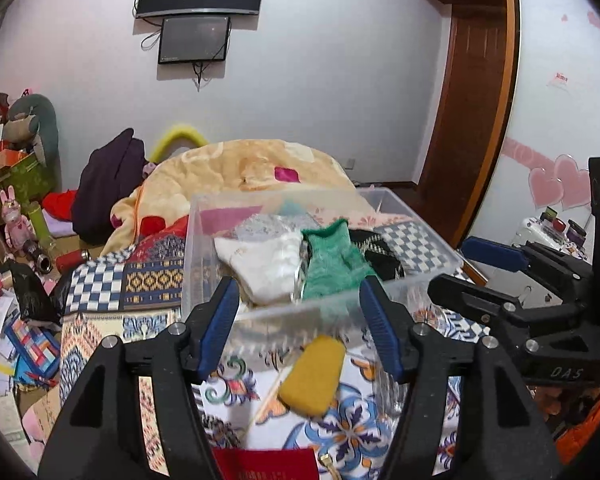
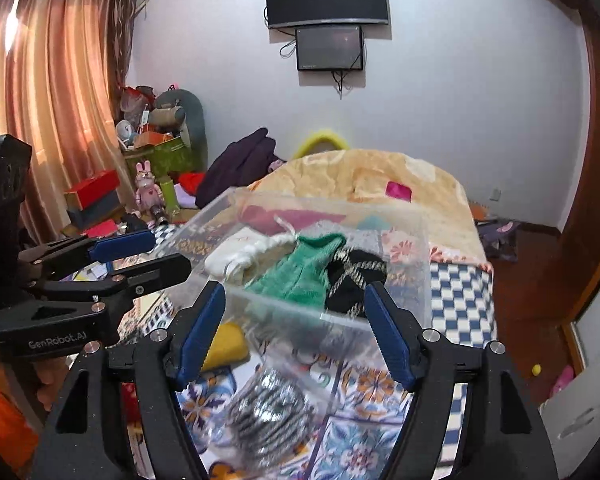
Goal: Organize soft objects
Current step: 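Grasp the bagged steel scrubber with the right tool while the left grasps the yellow sponge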
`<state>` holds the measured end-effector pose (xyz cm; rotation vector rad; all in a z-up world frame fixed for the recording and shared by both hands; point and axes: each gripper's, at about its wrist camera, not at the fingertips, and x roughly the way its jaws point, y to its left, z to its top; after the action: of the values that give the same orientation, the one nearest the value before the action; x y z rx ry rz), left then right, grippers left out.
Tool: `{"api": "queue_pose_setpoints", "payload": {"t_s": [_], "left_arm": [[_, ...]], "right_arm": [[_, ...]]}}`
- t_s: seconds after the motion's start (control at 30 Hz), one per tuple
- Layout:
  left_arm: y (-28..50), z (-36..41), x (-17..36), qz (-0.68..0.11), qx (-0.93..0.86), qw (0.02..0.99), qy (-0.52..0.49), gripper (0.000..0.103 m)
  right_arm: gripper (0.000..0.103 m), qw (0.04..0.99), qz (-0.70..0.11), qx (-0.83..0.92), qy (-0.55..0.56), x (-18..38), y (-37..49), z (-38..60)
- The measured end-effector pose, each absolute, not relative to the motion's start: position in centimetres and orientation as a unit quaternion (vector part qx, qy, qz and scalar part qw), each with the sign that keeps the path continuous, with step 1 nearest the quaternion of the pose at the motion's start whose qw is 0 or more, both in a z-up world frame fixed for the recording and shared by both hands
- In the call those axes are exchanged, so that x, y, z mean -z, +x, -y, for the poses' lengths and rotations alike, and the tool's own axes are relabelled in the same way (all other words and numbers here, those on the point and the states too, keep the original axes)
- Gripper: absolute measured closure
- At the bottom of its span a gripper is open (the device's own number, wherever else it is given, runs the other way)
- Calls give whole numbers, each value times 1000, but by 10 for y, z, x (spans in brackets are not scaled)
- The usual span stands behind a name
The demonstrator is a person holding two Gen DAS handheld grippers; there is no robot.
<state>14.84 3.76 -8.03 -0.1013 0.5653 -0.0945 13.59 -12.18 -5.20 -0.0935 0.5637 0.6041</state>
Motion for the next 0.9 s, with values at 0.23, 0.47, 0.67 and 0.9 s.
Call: {"api": "queue_pose_setpoints", "payload": {"t_s": [0.23,0.47,0.67,0.9], "left_arm": [[143,-37,108,-314,54,945,-75,40],[143,-36,139,-348,48,930,-107,40],[148,-29,150,-363,49,924,-108,40],[149,-20,158,-368,46,924,-90,55]], "right_arm": [[34,900,-320,-293,-46,86,132,120],[34,885,-362,-290,-45,116,127,121],[34,877,-377,-294,-37,126,125,121],[45,872,-379,-307,-35,129,121,122]]}}
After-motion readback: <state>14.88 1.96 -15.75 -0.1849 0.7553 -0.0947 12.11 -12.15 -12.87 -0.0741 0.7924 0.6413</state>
